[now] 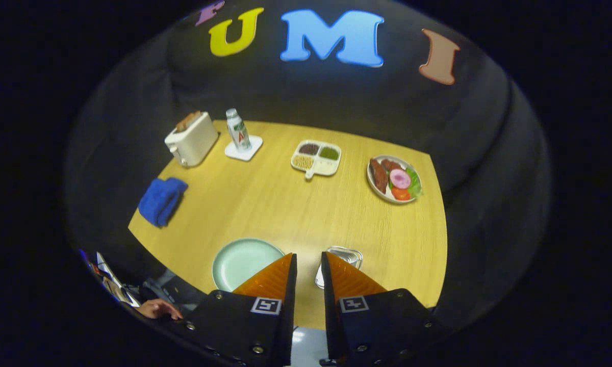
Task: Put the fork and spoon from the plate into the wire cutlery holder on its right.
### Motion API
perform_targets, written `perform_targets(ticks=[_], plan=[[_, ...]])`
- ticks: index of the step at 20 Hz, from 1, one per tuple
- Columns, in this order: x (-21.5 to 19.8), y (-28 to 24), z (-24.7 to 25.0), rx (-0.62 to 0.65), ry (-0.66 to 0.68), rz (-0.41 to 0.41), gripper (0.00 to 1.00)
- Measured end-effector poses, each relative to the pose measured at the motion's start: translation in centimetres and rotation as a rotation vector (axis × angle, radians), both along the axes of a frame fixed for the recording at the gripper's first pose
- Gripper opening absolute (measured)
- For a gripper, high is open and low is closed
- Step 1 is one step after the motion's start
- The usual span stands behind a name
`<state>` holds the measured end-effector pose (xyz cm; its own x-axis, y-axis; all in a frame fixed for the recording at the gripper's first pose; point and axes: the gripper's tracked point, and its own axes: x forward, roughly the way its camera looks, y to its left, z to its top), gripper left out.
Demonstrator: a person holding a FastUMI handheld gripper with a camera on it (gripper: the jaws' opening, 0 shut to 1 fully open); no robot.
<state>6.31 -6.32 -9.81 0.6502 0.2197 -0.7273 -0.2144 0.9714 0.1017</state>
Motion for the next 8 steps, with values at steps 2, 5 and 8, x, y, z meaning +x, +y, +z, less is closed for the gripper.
perform_targets(ticks=[2, 5, 8], plan=[[-2.3, 1.9, 0.2, 0.049, -0.086, -0.024, 0.27], [-4.1, 3.3, 1.9, 0.095, -0.222, -0.082, 0.27], [-4.3, 3.3, 4.6, 0.075, -0.399, -0.122, 0.27]])
